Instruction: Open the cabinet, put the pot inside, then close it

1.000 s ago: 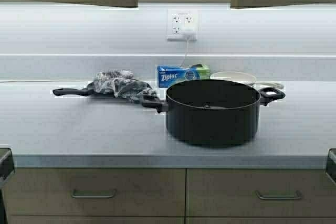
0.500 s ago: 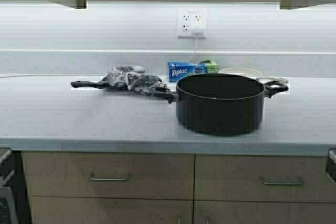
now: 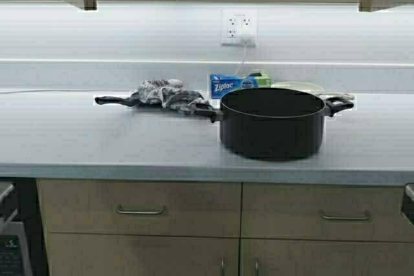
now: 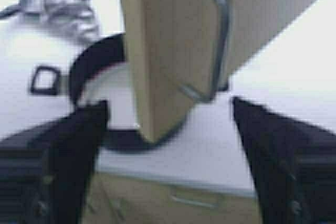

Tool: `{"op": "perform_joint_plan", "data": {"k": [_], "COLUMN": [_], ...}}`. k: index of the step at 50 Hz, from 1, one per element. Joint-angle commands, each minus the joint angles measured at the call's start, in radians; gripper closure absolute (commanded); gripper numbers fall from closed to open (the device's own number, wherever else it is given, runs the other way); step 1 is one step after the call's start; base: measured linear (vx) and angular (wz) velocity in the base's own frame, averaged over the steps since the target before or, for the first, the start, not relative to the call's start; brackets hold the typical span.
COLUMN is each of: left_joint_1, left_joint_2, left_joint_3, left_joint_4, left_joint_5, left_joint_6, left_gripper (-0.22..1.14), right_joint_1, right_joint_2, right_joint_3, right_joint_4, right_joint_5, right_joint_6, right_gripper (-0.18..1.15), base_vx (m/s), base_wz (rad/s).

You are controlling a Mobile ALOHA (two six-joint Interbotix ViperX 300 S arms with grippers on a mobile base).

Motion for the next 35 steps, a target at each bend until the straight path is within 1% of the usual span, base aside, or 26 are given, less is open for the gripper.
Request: {"op": "perform_joint_plan", "data": {"k": [1, 2, 4, 7, 8, 9, 11, 12, 14, 16, 17, 18, 19, 21, 24, 27, 29, 35], "left_joint_1": [-0.002, -0.005, -0.017, -0.060, -0.080, -0.115, -0.163, -0.187, -0.242, -0.293, -0.316, -0.341, -0.360, -0.397, -0.448, -0.480, -0.486, -0.477], "left_joint_2": [-0.084, -0.094, -0.104, -0.104, -0.101, -0.092, -0.077, -0.066, -0.043, -0.014, 0.006, 0.028, 0.051, 0.101, 0.192, 0.284, 0.344, 0.502], "left_joint_3": [0.008, 0.008, 0.005, -0.002, -0.005, -0.011, -0.017, -0.020, -0.028, -0.037, -0.041, -0.049, -0.060, -0.083, -0.126, -0.169, -0.196, -0.279], "left_joint_4": [0.003, 0.003, 0.000, -0.003, -0.003, -0.003, -0.002, -0.003, -0.005, -0.005, -0.005, -0.005, -0.005, -0.005, -0.005, -0.005, -0.006, -0.020], "left_joint_5": [0.095, 0.104, 0.117, 0.118, 0.114, 0.103, 0.069, 0.048, 0.003, -0.044, -0.067, -0.091, -0.110, -0.146, -0.190, -0.241, -0.287, -0.413], "left_joint_6": [0.009, 0.008, 0.006, -0.002, 0.002, 0.005, 0.000, -0.006, -0.011, -0.011, -0.011, -0.011, -0.011, -0.011, -0.015, -0.026, -0.038, -0.077], "left_gripper": [0.01, 0.05, 0.19, 0.49, 0.62, 0.82, 1.02, 1.07, 1.06, 0.96, 0.92, 0.87, 0.83, 0.82, 0.86, 0.89, 0.89, 0.88], "right_joint_1": [-0.009, -0.005, 0.009, 0.044, 0.063, 0.078, 0.115, 0.137, 0.184, 0.241, 0.270, 0.301, 0.333, 0.396, 0.482, 0.548, 0.569, 0.566], "right_joint_2": [-0.092, -0.098, -0.101, -0.092, -0.086, -0.077, -0.060, -0.052, -0.035, -0.017, -0.005, 0.006, 0.018, 0.046, 0.089, 0.141, 0.189, 0.318], "right_joint_3": [-0.015, -0.017, -0.023, -0.028, -0.028, -0.029, -0.031, -0.031, -0.031, -0.031, -0.031, -0.032, -0.032, -0.035, -0.046, -0.063, -0.075, -0.107], "right_joint_4": [-0.072, -0.071, -0.058, -0.025, -0.011, 0.005, 0.032, 0.046, 0.074, 0.089, 0.091, 0.091, 0.089, 0.084, 0.069, 0.057, 0.055, 0.049], "right_joint_5": [0.107, 0.123, 0.147, 0.155, 0.152, 0.147, 0.132, 0.120, 0.084, 0.031, -0.006, -0.043, -0.080, -0.155, -0.247, -0.316, -0.368, -0.480], "right_joint_6": [0.040, 0.048, 0.061, 0.075, 0.077, 0.078, 0.078, 0.078, 0.077, 0.074, 0.075, 0.075, 0.074, 0.074, 0.075, 0.080, 0.084, 0.087], "right_gripper": [-0.01, 0.00, 0.05, 0.19, 0.26, 0.34, 0.52, 0.62, 0.83, 0.99, 1.04, 1.06, 1.05, 0.99, 0.88, 0.86, 0.88, 0.90], "base_vx": [-0.02, -0.03, -0.03, -0.04, -0.04, -0.03, -0.03, -0.03, -0.03, -0.03, -0.03, -0.03, -0.02, -0.02, -0.01, -0.01, 0.00, 0.00], "base_wz": [0.00, 0.00, 0.01, 0.02, 0.02, 0.02, 0.03, 0.03, 0.02, 0.01, 0.02, 0.02, 0.01, 0.01, 0.02, 0.01, 0.00, 0.00]}}
